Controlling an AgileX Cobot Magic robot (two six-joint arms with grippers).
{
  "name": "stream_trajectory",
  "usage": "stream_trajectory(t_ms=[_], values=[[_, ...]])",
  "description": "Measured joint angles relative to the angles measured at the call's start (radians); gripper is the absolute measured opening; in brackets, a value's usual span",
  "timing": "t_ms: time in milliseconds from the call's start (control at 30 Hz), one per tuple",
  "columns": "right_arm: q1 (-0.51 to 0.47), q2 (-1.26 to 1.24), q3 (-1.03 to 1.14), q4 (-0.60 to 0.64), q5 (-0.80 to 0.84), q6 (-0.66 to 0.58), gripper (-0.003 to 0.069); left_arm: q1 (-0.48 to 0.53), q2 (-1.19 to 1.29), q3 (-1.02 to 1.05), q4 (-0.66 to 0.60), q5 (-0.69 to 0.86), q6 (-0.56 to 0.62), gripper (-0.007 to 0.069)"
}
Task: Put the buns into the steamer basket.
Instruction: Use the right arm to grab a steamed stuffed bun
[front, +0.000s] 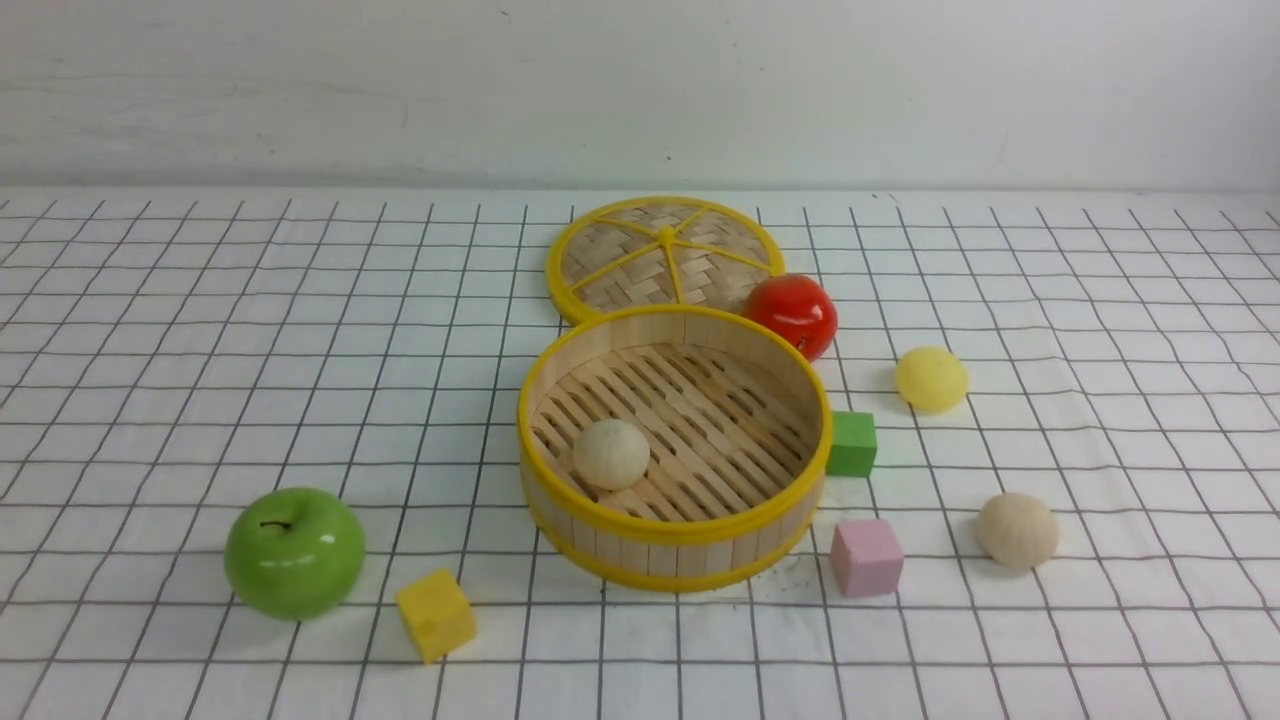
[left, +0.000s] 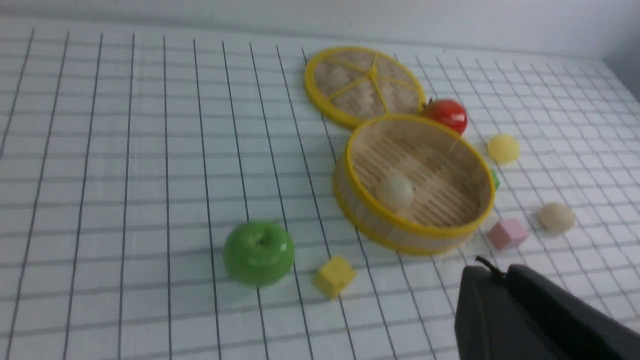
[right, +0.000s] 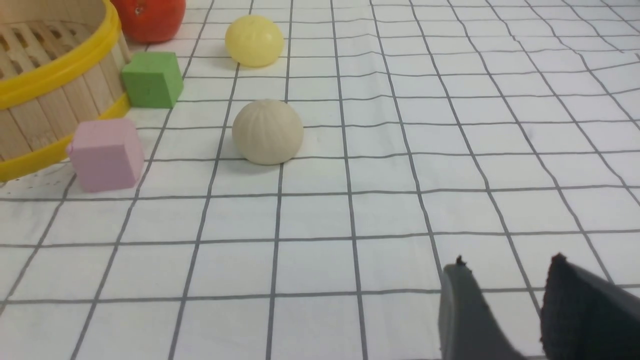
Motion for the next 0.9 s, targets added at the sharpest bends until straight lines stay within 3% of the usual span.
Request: stream_trajectory(t_ms=[100, 233, 800, 900], values=[[0.000, 0.000, 0.000, 0.000, 0.000, 0.000, 0.0239, 0.000, -0.092, 0.189, -0.054, 0.000, 0.002, -0.0013], [0.000, 0.000, 0.000, 0.001, 0.000, 0.000, 0.0239, 0.000, -0.138, 0.279, -0.082, 0.000, 0.022, -0.0013], [0.000, 0.000, 0.000, 0.001, 0.000, 0.000, 0.0239, 0.000, -0.145, 0.281, -0.046, 0.000, 0.018, -0.0013], [0.000, 0.000, 0.000, 0.001, 0.000, 0.000, 0.0239, 0.000, -0.145, 0.292, -0.023, -0.058, 0.015, -0.0013]])
